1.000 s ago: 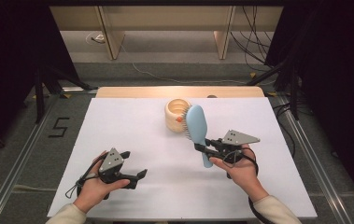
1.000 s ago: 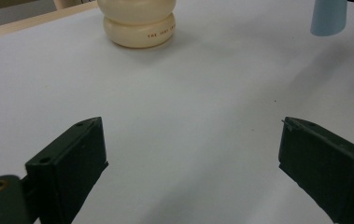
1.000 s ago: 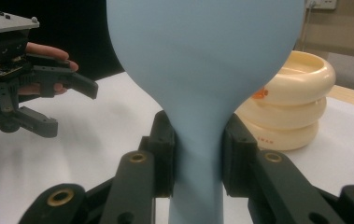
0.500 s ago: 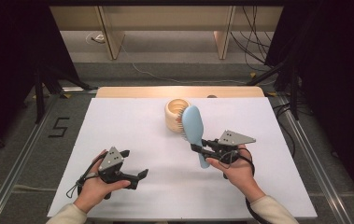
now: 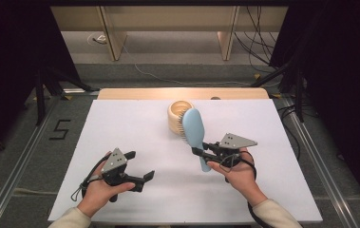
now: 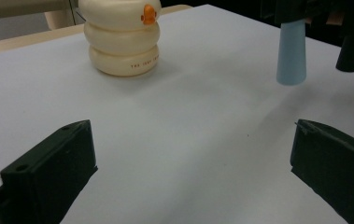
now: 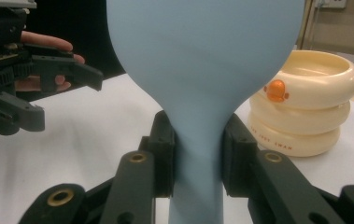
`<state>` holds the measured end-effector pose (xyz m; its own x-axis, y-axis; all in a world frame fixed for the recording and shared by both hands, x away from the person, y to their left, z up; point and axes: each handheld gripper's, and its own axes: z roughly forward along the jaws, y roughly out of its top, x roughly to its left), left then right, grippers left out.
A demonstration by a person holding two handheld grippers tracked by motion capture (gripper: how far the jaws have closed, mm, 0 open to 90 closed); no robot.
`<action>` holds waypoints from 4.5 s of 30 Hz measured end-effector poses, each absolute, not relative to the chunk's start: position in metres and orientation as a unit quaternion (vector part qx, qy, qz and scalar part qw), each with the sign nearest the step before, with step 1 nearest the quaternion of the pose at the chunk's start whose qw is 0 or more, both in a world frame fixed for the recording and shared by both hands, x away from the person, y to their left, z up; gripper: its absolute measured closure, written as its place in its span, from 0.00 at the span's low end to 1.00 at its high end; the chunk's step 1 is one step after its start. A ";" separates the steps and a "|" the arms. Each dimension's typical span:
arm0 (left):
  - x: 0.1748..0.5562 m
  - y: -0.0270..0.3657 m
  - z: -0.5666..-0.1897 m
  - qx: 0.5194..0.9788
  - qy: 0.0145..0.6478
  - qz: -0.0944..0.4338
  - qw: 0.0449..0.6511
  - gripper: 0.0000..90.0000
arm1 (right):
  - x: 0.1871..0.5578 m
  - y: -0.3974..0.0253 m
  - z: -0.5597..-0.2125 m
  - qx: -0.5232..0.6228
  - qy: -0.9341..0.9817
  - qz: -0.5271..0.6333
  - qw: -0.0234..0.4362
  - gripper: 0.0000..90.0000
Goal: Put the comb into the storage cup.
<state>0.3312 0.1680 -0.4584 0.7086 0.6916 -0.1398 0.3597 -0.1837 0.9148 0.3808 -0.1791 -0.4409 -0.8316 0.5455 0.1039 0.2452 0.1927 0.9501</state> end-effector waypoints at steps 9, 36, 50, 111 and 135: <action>0.330 0.162 -0.452 0.750 0.336 0.157 0.547 0.00 | 0.380 -0.176 -0.441 0.259 0.760 0.582 0.129 0.78; 0.350 0.124 -0.406 0.735 0.294 0.180 0.584 0.00 | 0.382 -0.169 -0.440 0.267 0.752 0.589 0.128 0.78; 0.359 0.102 -0.393 0.744 0.269 0.184 0.583 0.00 | 0.385 -0.170 -0.438 0.275 0.746 0.592 0.132 0.78; 0.384 0.054 -0.382 0.734 0.277 0.185 0.592 0.07 | 0.385 -0.169 -0.437 0.279 0.741 0.596 0.133 0.78; 0.386 0.049 -0.383 0.724 0.295 0.178 0.598 0.17 | 0.384 -0.167 -0.438 0.277 0.743 0.594 0.133 0.78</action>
<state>0.3860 0.0491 -0.3831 0.7622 0.6403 -0.0950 0.2141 -0.1108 0.9705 0.3843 -0.1673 -0.4381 -0.8108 0.5702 0.1321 0.2544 0.1401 0.9569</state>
